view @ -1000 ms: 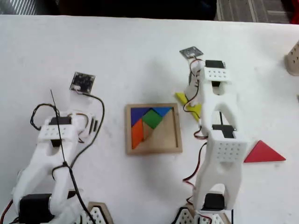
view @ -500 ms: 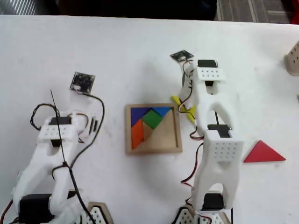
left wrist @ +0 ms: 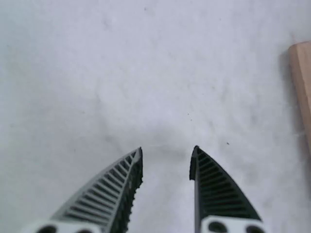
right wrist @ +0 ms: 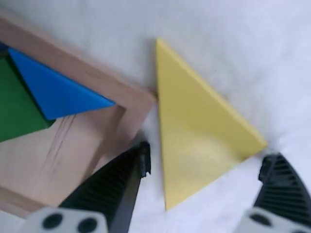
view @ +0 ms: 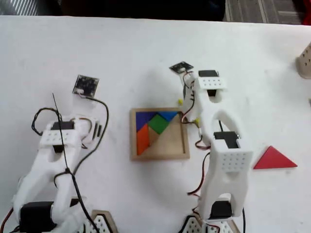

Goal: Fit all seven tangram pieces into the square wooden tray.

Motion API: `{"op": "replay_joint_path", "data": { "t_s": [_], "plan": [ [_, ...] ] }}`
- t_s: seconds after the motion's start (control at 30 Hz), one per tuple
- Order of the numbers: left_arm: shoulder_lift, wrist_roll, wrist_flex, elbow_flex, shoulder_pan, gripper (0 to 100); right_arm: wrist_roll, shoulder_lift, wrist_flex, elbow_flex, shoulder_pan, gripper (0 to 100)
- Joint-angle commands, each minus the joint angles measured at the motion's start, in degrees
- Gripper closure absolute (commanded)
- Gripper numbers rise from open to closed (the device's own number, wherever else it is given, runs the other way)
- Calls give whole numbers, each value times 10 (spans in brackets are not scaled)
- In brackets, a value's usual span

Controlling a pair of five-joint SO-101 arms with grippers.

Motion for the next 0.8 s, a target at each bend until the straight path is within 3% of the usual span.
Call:
{"op": "replay_joint_path", "data": {
  "t_s": [0.0, 0.3, 0.77],
  "plan": [
    [-20, -6, 3, -5, -3, 828, 4, -30, -15, -4, 7, 663],
    [-20, -6, 3, -5, -5, 828, 1, -119, -1, -5, 7, 661],
    [-20, -6, 3, -5, -3, 828, 19, -29, -39, -2, 27, 661]
  ]
}}
